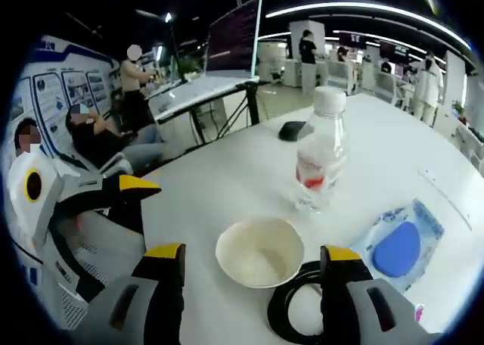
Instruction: Arrange the tabletop items into an orderly group along one side of the table until the central work area is clear of visible clutter.
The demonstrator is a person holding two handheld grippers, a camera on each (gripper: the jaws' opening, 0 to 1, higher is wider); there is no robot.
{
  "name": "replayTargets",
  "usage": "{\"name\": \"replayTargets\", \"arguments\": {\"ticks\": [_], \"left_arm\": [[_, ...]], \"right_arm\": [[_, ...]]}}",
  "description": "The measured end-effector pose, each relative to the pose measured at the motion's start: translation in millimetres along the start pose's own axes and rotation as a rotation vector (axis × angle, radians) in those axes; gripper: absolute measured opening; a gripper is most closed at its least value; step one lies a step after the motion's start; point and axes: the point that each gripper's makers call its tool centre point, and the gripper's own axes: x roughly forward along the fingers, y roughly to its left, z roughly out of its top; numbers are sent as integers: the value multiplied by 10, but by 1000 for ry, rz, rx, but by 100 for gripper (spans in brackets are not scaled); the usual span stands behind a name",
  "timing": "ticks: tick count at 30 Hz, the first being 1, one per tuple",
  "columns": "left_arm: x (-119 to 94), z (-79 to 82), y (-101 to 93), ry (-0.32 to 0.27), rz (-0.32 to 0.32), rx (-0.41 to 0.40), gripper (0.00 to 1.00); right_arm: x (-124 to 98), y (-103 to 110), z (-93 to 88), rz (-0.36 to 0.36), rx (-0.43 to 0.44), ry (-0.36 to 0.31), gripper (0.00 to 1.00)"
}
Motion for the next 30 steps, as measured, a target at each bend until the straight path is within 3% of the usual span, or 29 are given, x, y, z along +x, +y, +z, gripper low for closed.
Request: {"name": "replayTargets", "arguments": {"ticks": [9, 12, 20, 30], "left_arm": [[-12, -40, 14, 23, 3, -2, 77], [-18, -43, 17, 26, 7, -1, 76], [-29, -39, 17, 29, 10, 1, 73], [-36, -33, 32, 31, 14, 5, 71]], "right_arm": [[87, 42, 80, -12, 31, 3, 52], [105, 33, 39, -23, 3, 29, 51], [43, -6, 29, -28, -18, 22, 44], [-91, -126, 104, -26, 10, -32, 44]]}}
